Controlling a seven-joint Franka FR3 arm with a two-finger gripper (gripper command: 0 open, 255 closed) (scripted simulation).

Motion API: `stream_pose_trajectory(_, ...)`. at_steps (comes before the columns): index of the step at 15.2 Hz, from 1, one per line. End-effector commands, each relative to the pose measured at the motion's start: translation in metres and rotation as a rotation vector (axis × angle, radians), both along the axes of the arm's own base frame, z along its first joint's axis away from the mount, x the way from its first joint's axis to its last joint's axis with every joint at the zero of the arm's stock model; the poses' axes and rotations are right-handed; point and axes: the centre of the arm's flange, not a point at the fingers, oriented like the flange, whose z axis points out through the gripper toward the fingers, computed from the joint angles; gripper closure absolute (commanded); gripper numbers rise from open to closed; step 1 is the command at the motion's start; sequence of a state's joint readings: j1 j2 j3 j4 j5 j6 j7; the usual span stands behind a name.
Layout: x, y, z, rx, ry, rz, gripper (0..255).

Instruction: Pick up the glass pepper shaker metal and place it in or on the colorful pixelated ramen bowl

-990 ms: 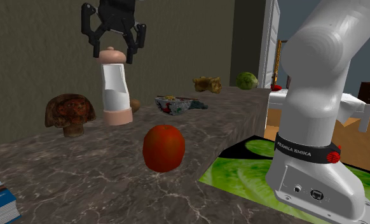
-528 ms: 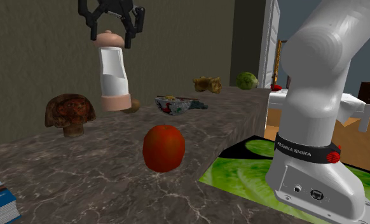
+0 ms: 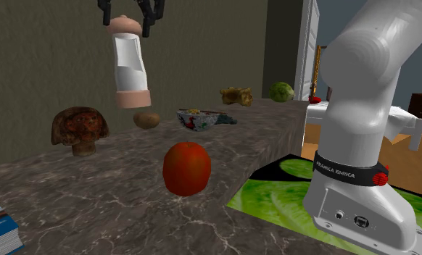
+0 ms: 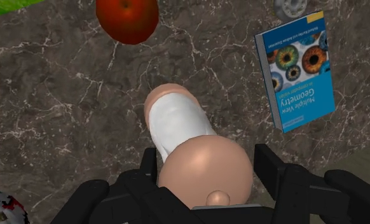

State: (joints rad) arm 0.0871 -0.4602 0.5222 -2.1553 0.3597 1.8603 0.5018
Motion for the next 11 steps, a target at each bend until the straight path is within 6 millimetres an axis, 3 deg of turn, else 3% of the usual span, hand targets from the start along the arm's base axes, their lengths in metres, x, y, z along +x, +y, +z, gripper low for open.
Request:
stream_pose_trajectory(1,0.01,-0.018,0.005,0.0,0.0,0.0,255)
stream_pose_trajectory(11,0.08,-0.127,0.027,0.0,0.0,0.0,255)
